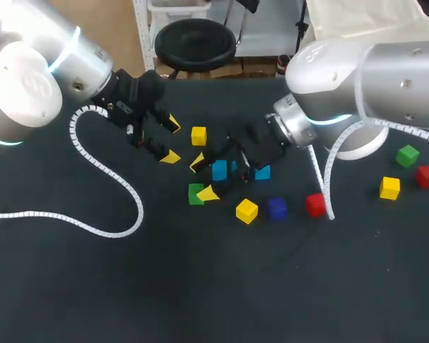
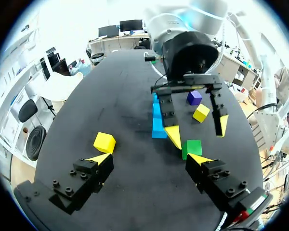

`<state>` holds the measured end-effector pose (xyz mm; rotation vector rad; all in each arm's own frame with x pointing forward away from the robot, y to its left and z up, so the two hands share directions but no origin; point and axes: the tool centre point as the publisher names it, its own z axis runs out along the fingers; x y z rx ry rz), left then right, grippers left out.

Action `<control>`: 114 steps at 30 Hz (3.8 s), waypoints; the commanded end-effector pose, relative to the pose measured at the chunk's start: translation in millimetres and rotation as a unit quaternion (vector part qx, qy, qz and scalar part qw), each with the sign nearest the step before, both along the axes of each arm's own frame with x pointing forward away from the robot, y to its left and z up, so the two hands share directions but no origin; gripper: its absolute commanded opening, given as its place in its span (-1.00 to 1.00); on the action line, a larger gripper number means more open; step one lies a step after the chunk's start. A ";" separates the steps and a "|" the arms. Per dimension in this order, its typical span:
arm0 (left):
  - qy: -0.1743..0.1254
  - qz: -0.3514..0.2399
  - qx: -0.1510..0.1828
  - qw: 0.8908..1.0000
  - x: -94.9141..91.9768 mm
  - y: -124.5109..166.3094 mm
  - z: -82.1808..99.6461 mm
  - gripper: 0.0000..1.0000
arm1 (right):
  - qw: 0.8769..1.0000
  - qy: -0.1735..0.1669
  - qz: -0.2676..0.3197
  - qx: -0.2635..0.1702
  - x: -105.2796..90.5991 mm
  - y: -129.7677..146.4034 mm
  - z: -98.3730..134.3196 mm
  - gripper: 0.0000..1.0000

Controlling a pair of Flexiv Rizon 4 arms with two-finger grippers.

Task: Place the blue cubes, place green cubes on the blue cubes, place the yellow cubes on the green cubes, then place the red cubes on the yellow cubes, and place purple cube on the red cubes.

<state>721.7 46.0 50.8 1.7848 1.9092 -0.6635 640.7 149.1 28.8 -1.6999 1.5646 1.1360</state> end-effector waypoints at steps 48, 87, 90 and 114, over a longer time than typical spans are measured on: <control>0.000 -0.001 0.000 1.000 0.9 0.9 0.0 1.00 | 0.953 -0.093 -0.285 -0.030 -47.9 -244.0 101.0 1.00; 0.000 -0.001 0.000 1.000 0.9 0.9 0.0 1.00 | 0.890 -0.125 -0.432 -0.080 -50.1 -397.3 126.0 1.00; 0.000 -0.001 0.000 1.000 0.9 0.9 0.0 1.00 | 0.887 -0.127 -0.436 -0.085 -43.1 -409.7 124.1 1.00; 0.000 -0.001 0.000 1.000 0.9 0.9 0.0 1.00 | 0.920 0.001 -0.366 -0.143 31.6 -404.3 69.1 1.00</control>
